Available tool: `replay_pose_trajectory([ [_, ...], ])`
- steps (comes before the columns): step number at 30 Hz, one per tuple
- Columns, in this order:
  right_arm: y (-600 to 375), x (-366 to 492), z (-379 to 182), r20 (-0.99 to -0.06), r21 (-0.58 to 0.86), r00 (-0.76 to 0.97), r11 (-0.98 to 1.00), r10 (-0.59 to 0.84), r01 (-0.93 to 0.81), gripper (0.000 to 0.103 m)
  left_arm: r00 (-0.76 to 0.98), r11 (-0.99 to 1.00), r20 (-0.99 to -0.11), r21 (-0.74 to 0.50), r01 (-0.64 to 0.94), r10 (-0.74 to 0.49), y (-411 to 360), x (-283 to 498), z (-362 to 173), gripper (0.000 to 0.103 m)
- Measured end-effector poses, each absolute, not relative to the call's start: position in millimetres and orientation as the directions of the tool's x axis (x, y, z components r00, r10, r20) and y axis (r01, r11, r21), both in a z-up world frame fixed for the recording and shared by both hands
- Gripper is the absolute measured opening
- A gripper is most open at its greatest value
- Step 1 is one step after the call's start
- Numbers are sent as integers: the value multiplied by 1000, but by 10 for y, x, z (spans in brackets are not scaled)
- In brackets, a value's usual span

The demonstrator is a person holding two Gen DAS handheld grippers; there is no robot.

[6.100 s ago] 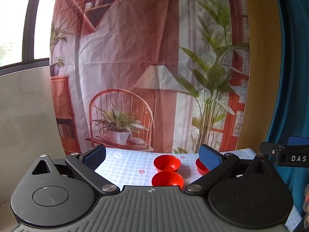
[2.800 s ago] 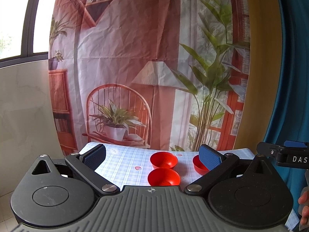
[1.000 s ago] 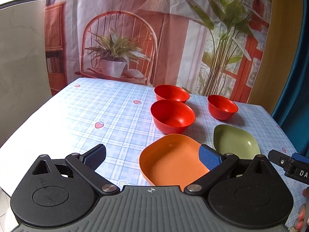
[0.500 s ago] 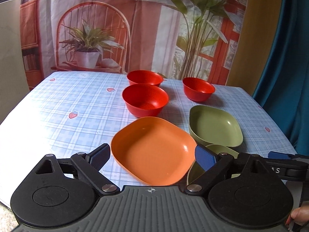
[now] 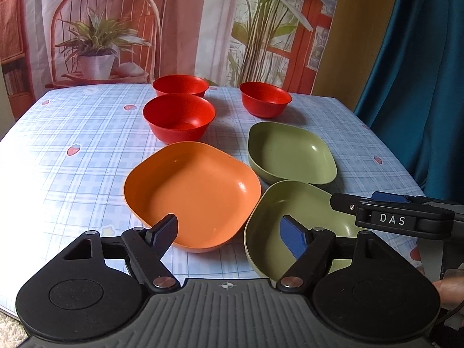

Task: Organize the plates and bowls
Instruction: 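Close the left gripper on the green plate's rim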

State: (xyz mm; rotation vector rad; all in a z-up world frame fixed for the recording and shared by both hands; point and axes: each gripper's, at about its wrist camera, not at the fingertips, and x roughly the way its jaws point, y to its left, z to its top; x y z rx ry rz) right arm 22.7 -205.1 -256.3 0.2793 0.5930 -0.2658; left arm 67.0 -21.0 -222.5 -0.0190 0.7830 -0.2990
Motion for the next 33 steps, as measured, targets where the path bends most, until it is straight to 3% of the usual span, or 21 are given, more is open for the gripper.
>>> replay_pose_trajectory([
  [19, -2065, 160, -2629, -601, 210, 788, 924, -134, 318, 77, 632, 944, -709, -160, 289, -314, -269, 666, -2242, 78],
  [33, -2119, 144, -2734, -623, 236, 773, 913, -120, 332, 62, 570, 927, -740, -202, 317, -356, -324, 724, -2366, 59],
])
